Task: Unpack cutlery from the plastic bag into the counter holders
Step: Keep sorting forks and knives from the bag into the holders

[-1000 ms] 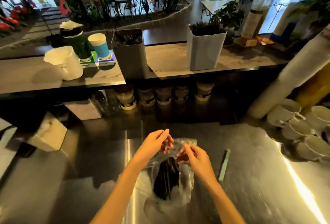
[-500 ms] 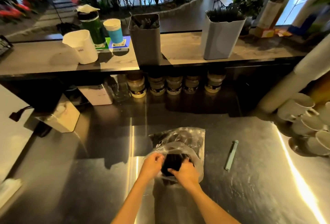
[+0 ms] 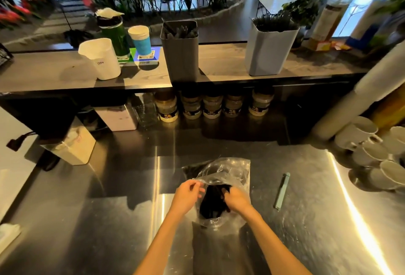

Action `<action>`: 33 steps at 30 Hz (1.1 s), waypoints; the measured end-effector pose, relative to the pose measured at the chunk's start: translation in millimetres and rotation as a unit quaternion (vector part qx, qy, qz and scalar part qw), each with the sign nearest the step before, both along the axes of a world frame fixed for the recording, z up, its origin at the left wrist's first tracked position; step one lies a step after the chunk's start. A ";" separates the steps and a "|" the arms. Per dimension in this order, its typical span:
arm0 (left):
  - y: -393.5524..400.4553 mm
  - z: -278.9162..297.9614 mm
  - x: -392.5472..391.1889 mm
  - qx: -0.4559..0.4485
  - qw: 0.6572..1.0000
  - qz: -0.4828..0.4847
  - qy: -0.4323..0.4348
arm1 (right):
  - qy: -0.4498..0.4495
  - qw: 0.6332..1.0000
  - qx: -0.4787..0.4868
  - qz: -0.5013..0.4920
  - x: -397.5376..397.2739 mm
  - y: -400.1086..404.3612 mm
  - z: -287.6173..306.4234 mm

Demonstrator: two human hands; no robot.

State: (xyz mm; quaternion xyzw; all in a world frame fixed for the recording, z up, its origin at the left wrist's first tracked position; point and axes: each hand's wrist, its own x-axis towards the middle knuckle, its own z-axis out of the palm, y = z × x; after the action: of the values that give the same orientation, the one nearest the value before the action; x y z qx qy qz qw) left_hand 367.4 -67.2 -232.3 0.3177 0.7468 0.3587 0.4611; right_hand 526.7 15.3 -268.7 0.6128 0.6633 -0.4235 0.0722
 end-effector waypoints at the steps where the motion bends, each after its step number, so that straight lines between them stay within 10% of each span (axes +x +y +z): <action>1: 0.7 0.4 -0.1 0.005 1.000 0.006 -0.006 | 0.041 0.997 -0.048 -0.040 1.0 0.5 3.8; 14: -3.6 7.5 -19.5 0.020 0.968 0.188 -0.167 | 0.234 0.919 -0.314 0.043 79.4 -18.0 100.3; 20: 1.3 39.6 1.5 0.059 0.918 0.164 -0.357 | 0.360 0.899 -0.249 -0.018 66.4 -28.4 114.5; 33: -9.2 70.1 30.8 0.210 0.924 0.052 -0.316 | 0.355 0.919 -0.167 -0.030 27.4 -58.1 119.3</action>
State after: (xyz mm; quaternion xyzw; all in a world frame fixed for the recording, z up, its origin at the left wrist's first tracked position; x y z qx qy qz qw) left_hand 398.2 -76.4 -162.2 0.2380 0.4855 0.6126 0.5765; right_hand 554.1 -42.8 -149.4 0.4204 0.5462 -0.7202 -0.0792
